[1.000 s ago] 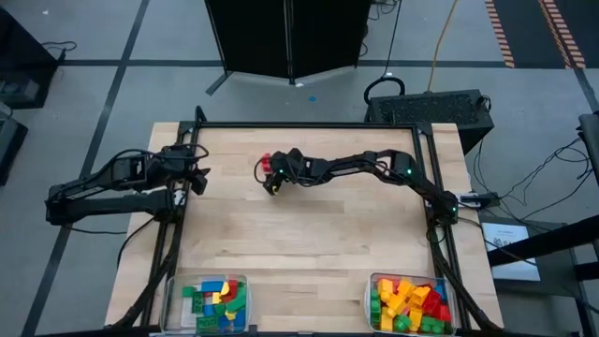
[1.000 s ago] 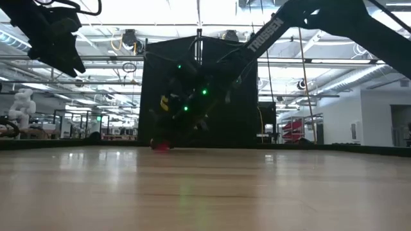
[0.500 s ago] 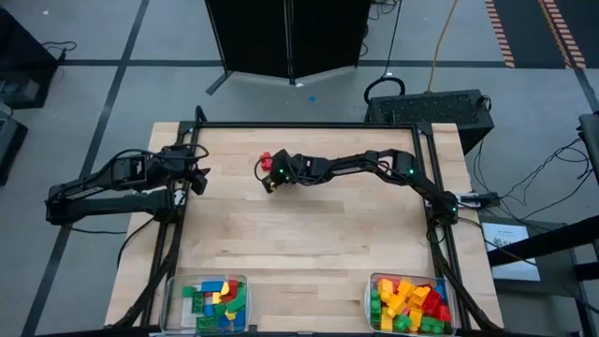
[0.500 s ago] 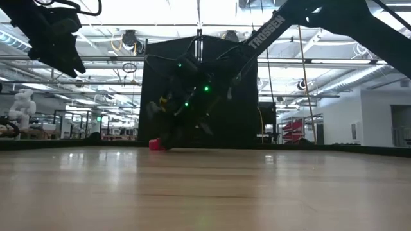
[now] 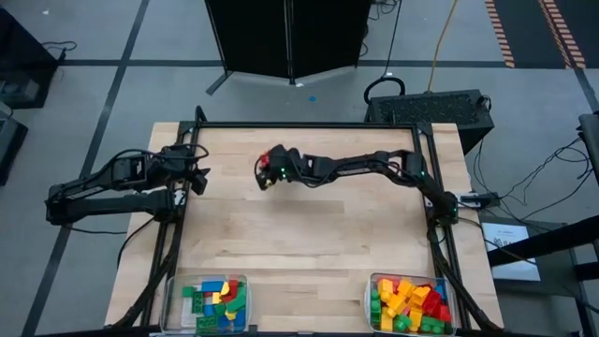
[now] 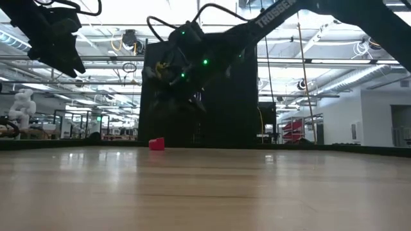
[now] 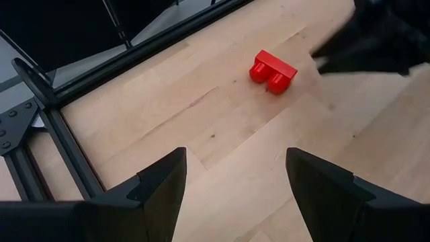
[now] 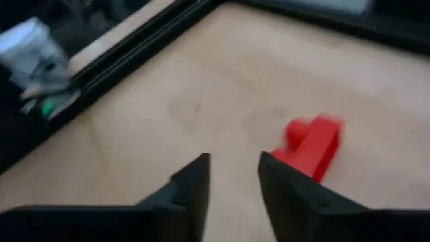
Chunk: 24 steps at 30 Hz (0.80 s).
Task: Sort blocks by size
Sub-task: Put the red game piece into the right transparent bin
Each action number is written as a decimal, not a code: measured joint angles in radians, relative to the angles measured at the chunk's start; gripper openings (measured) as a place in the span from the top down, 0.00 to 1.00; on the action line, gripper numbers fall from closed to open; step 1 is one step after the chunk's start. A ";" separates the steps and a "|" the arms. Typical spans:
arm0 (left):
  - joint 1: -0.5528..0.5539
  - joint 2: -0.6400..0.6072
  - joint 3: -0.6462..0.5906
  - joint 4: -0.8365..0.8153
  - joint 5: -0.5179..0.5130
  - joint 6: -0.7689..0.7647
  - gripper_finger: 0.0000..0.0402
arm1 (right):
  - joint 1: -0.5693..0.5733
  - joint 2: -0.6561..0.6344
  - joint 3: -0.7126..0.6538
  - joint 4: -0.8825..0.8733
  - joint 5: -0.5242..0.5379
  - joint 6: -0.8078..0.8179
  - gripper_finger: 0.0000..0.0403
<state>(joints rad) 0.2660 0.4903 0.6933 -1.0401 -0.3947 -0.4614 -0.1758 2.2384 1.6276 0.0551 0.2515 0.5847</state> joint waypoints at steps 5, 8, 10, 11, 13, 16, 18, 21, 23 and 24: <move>0.000 0.000 0.000 0.000 -0.002 -0.001 0.36 | -0.031 0.019 0.000 0.075 0.038 0.009 0.45; 0.000 0.000 0.000 0.001 -0.003 -0.002 0.36 | -0.050 0.040 0.000 0.102 0.029 0.010 0.30; 0.000 0.000 0.000 0.001 -0.003 -0.002 0.36 | -0.058 0.051 0.000 0.113 0.033 0.018 0.24; 0.000 0.000 0.000 0.001 -0.003 -0.002 0.36 | -0.060 0.053 0.004 0.113 0.036 0.021 0.22; 0.000 0.000 0.000 0.001 -0.004 -0.003 0.36 | -0.066 0.056 0.013 0.105 0.041 0.018 0.20; 0.000 0.000 0.000 0.001 -0.007 -0.003 0.36 | -0.067 0.084 0.054 0.096 0.089 -0.004 0.20; 0.000 0.000 0.000 0.001 -0.008 -0.004 0.36 | -0.067 0.123 0.106 0.090 0.083 -0.022 0.22; 0.000 0.000 0.000 0.001 -0.008 -0.004 0.36 | -0.064 0.192 0.215 0.039 0.054 -0.028 0.24; 0.000 0.000 0.000 0.001 -0.008 -0.004 0.36 | -0.056 0.242 0.305 -0.054 0.066 -0.028 0.24; -0.001 0.000 0.000 0.002 -0.008 -0.004 0.36 | -0.054 0.265 0.356 -0.110 0.075 -0.029 0.24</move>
<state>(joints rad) 0.2653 0.4904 0.6933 -1.0386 -0.4032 -0.4652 -0.2298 2.5034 1.9832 -0.0545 0.3269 0.5557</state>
